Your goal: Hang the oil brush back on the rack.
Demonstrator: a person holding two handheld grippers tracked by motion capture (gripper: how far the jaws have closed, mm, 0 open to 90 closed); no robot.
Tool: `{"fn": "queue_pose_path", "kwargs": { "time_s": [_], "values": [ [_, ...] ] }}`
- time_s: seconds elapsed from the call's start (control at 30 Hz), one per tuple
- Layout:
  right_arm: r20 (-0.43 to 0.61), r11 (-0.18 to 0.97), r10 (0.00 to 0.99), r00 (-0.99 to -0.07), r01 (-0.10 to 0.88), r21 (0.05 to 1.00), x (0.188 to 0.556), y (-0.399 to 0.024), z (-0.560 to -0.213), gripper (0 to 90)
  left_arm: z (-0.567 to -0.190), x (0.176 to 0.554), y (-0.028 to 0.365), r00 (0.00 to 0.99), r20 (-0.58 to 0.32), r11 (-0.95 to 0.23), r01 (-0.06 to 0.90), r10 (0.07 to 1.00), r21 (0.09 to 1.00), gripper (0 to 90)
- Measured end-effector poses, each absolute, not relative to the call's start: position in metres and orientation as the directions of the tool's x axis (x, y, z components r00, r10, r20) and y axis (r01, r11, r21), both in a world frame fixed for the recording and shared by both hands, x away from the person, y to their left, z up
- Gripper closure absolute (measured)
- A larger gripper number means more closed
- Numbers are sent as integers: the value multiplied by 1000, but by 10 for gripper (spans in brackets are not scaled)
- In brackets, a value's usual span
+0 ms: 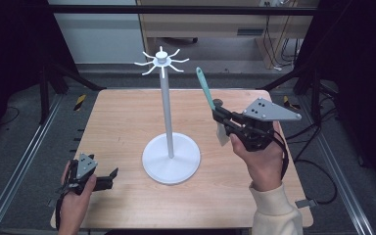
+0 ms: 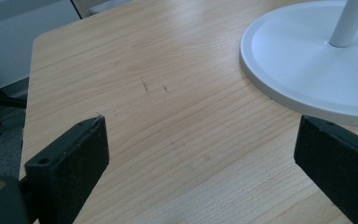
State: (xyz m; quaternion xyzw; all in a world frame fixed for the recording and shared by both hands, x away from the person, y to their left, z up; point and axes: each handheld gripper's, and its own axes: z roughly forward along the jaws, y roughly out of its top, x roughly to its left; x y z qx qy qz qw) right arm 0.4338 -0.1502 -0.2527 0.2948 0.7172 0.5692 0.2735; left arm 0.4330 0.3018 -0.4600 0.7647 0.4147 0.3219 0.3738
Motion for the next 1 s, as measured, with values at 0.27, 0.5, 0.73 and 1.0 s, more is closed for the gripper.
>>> {"fn": "queue_pose_path", "kwargs": {
  "time_s": [0.27, 0.5, 0.73, 1.0],
  "values": [
    [-54, 177, 713, -699, 105, 979, 434, -143, -251, 825, -460, 433, 302, 448, 182, -376, 394, 875, 839, 27],
    [-51, 169, 701, -712, 96, 981, 432, -140, -248, 825, -460, 432, 303, 446, 182, -375, 394, 876, 839, 27],
    [-58, 175, 690, -721, 88, 981, 431, -137, -245, 825, -460, 432, 303, 445, 182, -375, 395, 877, 839, 27],
    [-57, 176, 683, -728, 88, 980, 434, -131, -244, 825, -460, 432, 303, 445, 183, -376, 395, 877, 838, 27]
  ]
}}
